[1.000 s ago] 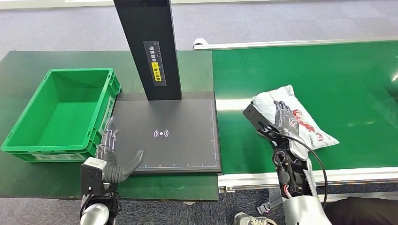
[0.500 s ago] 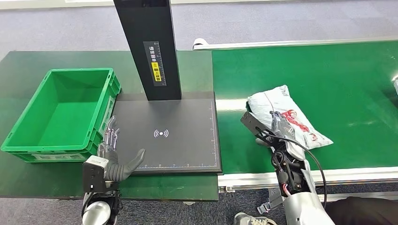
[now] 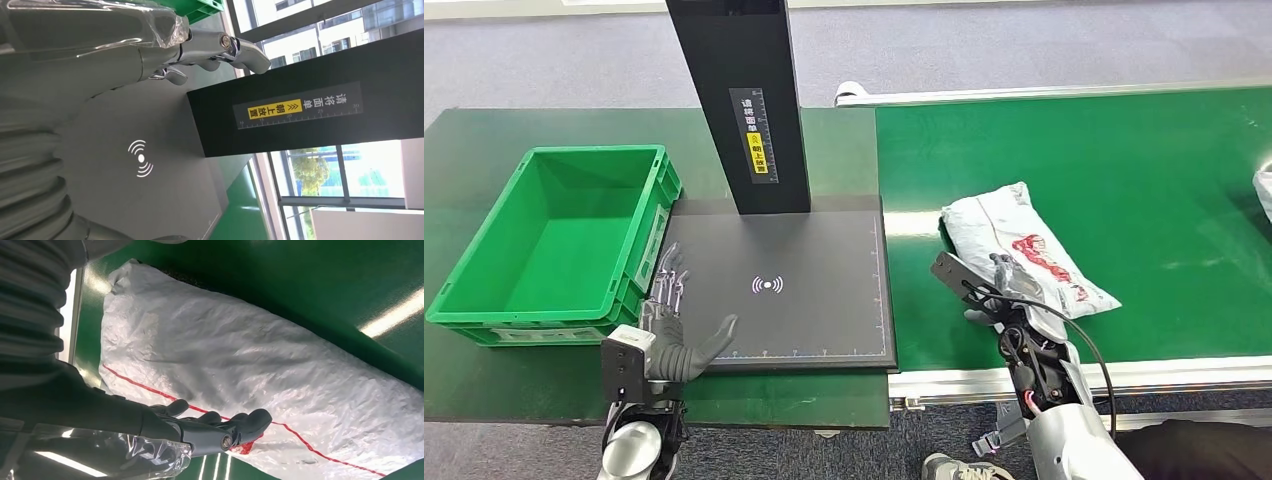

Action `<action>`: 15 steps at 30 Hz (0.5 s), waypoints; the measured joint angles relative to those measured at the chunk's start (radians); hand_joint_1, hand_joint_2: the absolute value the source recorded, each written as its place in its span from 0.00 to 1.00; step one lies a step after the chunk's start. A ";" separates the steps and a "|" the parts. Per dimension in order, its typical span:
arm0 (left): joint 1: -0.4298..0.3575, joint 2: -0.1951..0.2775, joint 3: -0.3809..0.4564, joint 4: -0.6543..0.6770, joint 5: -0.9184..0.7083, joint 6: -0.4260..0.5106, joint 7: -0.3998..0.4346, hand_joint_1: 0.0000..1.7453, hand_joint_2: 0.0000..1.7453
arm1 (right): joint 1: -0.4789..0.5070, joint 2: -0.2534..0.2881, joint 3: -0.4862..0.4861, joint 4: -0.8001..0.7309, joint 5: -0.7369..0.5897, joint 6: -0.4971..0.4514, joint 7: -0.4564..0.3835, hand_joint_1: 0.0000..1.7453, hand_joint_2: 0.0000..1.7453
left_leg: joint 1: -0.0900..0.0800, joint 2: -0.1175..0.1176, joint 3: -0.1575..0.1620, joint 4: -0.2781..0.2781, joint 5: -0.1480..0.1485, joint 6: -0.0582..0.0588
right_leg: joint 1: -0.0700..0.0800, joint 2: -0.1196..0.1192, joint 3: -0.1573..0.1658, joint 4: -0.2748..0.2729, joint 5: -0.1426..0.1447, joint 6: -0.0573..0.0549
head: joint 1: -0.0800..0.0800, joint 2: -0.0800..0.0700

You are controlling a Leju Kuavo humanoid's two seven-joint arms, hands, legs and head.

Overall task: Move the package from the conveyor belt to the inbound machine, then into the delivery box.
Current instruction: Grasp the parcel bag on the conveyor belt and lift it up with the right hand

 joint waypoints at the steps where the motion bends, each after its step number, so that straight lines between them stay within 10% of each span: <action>1: 0.000 0.000 0.000 0.001 0.000 0.000 0.000 0.00 1.00 | -0.001 0.000 0.001 0.003 0.000 0.000 0.000 0.00 1.00 | 0.000 0.000 0.000 0.000 0.000 0.000 | 0.000 0.000 0.000 0.000 0.000 0.000 | 0.000 0.000; 15: -0.001 0.000 0.001 0.004 0.000 -0.001 0.000 0.00 1.00 | -0.007 -0.003 0.010 0.021 0.001 -0.010 0.000 0.00 1.00 | 0.000 0.000 0.000 0.000 0.000 0.000 | 0.000 0.000 0.000 0.000 0.000 0.000 | 0.000 0.000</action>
